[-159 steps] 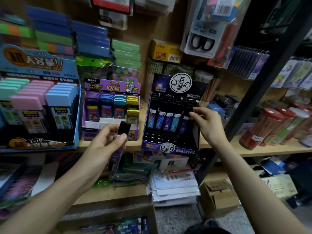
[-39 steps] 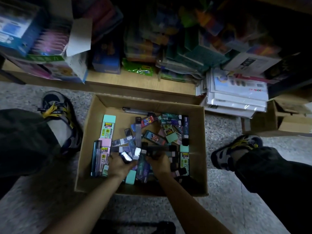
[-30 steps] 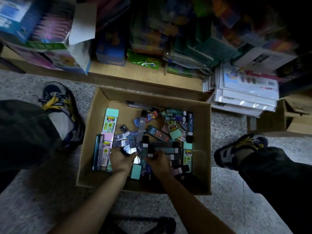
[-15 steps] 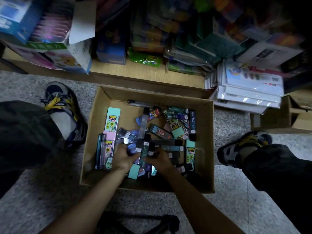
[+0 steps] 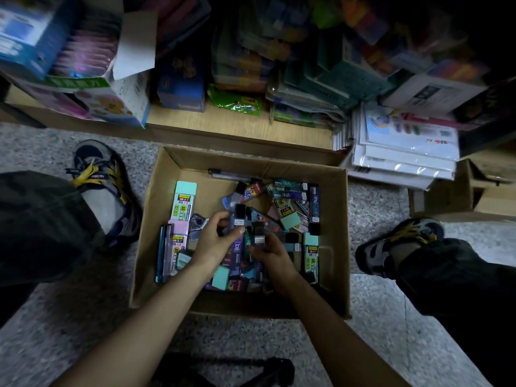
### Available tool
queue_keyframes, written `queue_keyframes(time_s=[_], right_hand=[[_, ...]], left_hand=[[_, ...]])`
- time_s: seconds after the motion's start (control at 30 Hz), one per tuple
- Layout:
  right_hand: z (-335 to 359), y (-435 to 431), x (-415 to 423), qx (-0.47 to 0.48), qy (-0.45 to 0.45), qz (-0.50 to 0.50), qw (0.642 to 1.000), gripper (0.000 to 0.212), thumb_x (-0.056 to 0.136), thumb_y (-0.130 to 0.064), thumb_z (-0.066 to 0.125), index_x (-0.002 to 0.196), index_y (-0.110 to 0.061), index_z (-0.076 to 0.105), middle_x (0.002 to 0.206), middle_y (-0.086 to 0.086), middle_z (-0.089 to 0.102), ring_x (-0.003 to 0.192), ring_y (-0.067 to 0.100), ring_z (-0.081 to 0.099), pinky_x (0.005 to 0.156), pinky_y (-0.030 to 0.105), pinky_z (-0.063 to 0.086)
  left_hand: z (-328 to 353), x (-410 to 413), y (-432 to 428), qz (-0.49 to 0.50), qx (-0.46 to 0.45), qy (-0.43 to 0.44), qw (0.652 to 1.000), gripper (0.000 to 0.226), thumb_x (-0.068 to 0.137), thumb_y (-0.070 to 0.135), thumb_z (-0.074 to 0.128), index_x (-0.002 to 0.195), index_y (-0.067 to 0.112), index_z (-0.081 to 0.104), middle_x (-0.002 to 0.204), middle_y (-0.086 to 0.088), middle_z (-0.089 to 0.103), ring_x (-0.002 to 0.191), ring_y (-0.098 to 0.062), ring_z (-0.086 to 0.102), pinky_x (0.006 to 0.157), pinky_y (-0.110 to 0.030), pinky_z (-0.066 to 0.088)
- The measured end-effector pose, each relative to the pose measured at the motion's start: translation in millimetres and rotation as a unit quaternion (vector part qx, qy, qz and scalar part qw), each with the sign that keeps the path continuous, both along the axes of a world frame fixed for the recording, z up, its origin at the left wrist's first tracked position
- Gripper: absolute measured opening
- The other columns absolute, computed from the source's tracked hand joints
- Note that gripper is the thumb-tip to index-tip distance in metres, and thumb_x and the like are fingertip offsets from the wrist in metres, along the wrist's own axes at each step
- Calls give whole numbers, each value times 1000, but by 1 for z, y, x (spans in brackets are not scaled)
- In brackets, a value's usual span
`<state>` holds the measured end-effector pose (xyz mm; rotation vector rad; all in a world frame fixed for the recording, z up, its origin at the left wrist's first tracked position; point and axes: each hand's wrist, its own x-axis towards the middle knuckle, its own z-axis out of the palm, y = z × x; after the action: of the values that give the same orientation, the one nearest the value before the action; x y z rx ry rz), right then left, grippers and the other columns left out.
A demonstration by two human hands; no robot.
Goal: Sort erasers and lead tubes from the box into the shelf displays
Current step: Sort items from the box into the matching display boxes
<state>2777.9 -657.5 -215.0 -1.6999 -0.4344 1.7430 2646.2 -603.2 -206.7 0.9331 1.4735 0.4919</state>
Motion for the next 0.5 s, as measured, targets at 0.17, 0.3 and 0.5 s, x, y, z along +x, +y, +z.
queue_keyframes(time_s=[0.17, 0.3, 0.5], right_hand=[[24, 18, 1, 50, 16, -46, 998, 35, 91, 2, 53, 124, -9, 49, 118, 17, 62, 102, 27, 61, 92, 48, 49], [45, 20, 4, 80, 25, -40, 996, 32, 92, 0, 51, 122, -12, 52, 115, 15, 64, 104, 31, 62, 92, 48, 51], [76, 14, 11, 146, -17, -12, 989, 25, 91, -2, 55, 116, -5, 55, 94, 2, 69, 84, 12, 67, 69, 24, 55]], left_hand=[[10, 12, 6, 89, -42, -65, 993, 52, 83, 21, 69, 130, 18, 47, 134, -3, 50, 120, -21, 49, 102, -40, 41], [29, 15, 9, 162, -157, -188, 956, 43, 77, 22, 73, 117, 12, 61, 112, -14, 68, 95, -26, 68, 82, -41, 55], [64, 22, 10, 118, -176, -224, 951, 27, 80, 22, 72, 104, 12, 66, 95, -12, 71, 85, -29, 68, 77, -42, 55]])
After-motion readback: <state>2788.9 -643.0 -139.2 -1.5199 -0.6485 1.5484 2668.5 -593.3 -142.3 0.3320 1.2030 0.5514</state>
